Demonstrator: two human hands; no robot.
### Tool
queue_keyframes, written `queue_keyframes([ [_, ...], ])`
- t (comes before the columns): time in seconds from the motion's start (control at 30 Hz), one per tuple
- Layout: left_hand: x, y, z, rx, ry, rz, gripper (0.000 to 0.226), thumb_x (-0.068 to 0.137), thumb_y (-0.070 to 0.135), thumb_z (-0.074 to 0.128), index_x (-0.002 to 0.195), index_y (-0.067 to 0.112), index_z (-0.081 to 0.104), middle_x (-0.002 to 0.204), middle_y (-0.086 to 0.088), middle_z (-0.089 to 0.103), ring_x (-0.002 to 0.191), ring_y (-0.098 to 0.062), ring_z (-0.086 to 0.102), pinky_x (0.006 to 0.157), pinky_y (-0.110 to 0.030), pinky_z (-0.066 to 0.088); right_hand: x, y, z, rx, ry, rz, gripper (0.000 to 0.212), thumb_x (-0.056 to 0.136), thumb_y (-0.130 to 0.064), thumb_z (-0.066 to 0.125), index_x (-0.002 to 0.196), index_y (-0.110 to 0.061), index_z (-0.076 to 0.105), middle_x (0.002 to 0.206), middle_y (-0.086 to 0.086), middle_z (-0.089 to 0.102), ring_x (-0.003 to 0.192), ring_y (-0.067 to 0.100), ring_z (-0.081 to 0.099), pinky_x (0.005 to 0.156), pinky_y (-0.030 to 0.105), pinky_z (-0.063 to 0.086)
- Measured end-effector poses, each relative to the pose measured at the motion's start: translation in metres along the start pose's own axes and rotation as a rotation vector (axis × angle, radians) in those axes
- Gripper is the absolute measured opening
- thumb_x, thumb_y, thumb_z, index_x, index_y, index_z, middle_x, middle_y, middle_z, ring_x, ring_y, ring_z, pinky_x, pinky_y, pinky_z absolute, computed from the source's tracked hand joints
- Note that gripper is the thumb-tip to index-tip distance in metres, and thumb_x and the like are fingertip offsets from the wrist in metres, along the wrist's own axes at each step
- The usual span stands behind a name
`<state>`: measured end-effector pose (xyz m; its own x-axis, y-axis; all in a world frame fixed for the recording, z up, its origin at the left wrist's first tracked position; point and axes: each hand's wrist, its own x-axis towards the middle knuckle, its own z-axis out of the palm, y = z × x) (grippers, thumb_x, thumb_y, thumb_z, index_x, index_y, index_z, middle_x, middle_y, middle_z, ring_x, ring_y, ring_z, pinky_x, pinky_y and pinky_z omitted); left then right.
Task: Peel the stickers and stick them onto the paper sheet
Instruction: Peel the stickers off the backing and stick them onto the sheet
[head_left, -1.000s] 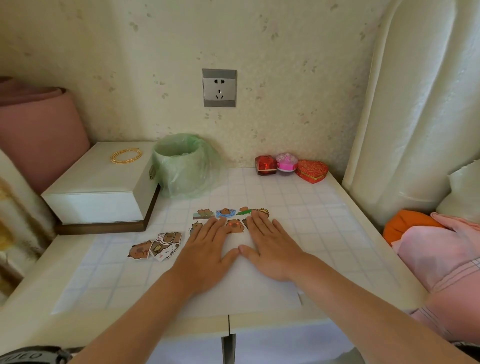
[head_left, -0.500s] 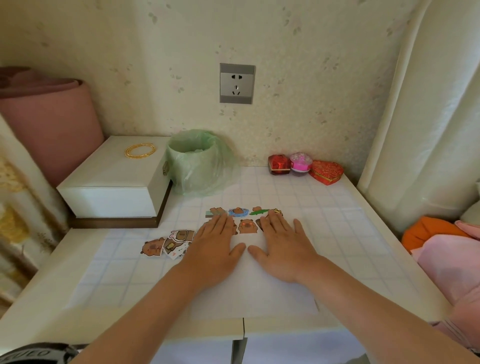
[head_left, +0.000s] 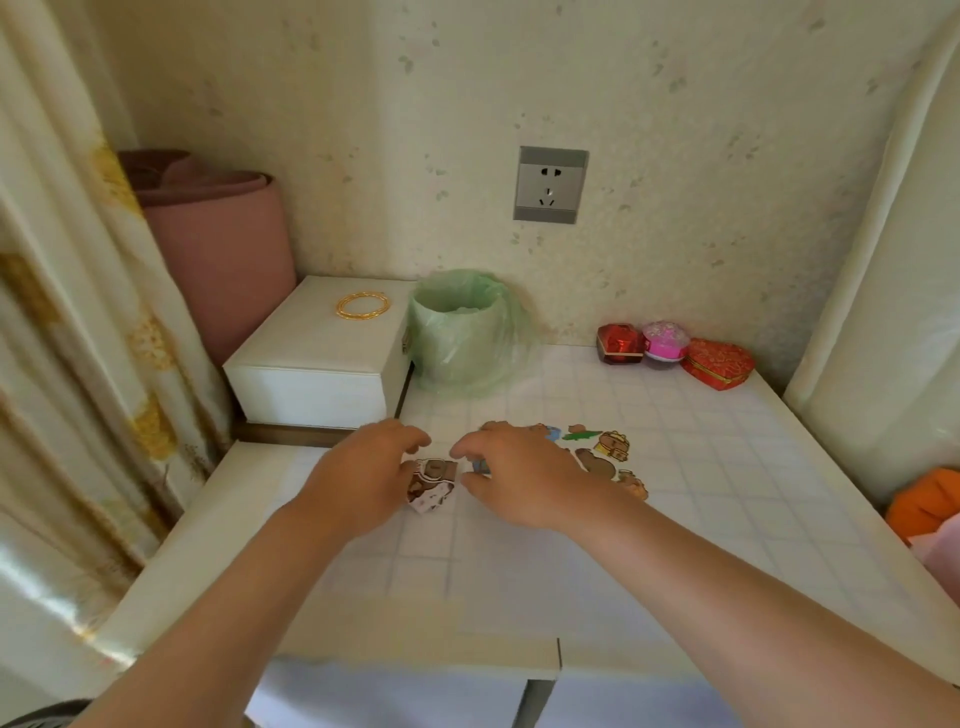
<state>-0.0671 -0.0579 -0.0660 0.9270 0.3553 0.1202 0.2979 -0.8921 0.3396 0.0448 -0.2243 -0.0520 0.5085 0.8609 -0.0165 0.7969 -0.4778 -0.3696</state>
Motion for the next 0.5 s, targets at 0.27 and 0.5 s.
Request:
queue_keyframes([
  [0.27,-0.014,-0.018,0.002,0.067,-0.119,0.052,0.026,0.095,0.038,0.058,0.119,0.038,0.067,0.114,0.012,0.055,0.107,-0.012,0.047,0.086,-0.033,0.049,0.024,-0.016,0.021,-0.111,-0.022,0.079,0.03,0.099,-0.04,0.054,0.117,-0.019,0.066,0.116,0.005,0.052,0.11,0.027,0.053,0.083,0.039,0.05],
  [0.5,-0.01,-0.02,0.001,-0.123,-0.057,-0.053,0.037,0.089,0.038,0.066,0.124,0.03,0.058,0.115,0.013,0.06,0.111,-0.011,0.052,0.089,-0.033,0.049,0.034,-0.02,0.019,0.235,0.027,0.204,0.018,0.082,-0.028,0.076,0.098,-0.027,0.067,0.096,-0.007,0.065,0.089,0.012,0.062,0.075,0.032,0.05],
])
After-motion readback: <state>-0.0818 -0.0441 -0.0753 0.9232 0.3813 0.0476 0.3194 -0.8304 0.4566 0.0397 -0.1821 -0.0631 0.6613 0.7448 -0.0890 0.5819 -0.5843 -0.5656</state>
